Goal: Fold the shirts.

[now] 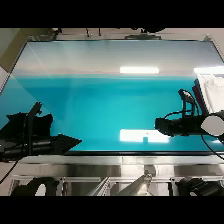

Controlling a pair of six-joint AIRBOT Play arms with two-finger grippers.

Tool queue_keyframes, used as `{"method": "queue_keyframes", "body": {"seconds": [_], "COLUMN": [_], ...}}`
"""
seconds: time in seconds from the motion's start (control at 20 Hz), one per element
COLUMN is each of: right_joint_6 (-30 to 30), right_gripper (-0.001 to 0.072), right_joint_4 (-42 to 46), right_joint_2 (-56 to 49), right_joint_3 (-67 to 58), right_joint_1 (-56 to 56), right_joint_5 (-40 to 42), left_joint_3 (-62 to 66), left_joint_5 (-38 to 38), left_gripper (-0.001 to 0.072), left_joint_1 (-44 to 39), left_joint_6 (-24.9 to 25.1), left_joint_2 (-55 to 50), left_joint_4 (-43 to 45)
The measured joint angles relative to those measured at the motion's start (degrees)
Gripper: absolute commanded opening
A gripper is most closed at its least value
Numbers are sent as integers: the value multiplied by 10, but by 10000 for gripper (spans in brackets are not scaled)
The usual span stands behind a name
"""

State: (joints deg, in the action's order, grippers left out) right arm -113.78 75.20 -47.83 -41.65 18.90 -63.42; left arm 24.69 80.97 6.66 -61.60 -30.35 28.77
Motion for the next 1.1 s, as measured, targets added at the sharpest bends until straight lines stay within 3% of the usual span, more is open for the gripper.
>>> {"method": "queue_keyframes", "body": {"seconds": [0.4,0.5,0.55,0.6,0.85,1.0,1.05,1.1], "right_joint_6": [0,0,0,0,0,0,0,0], "right_gripper": [15,15,15,15,16,19,101,428], "right_joint_4": [0,0,0,0,3,4,6,7], "right_joint_2": [0,0,0,0,-1,-5,-8,-11], "right_joint_3": [0,0,0,0,0,0,0,0], "right_joint_1": [0,0,0,0,0,0,0,0], "right_joint_5": [0,0,0,0,6,21,25,27], "left_joint_3": [0,12,25,45,172,218,225,231], "left_joint_5": [-19,-46,-64,-82,-126,-141,-147,-156], "left_gripper": [20,401,682,717,715,715,715,715], "left_joint_1": [0,0,1,5,86,160,180,196], "left_joint_6": [1,1,1,-6,-119,-186,-199,-211], "left_joint_2": [0,0,0,0,0,-17,-32,-54], "left_joint_4": [0,21,49,89,343,453,474,492]}}
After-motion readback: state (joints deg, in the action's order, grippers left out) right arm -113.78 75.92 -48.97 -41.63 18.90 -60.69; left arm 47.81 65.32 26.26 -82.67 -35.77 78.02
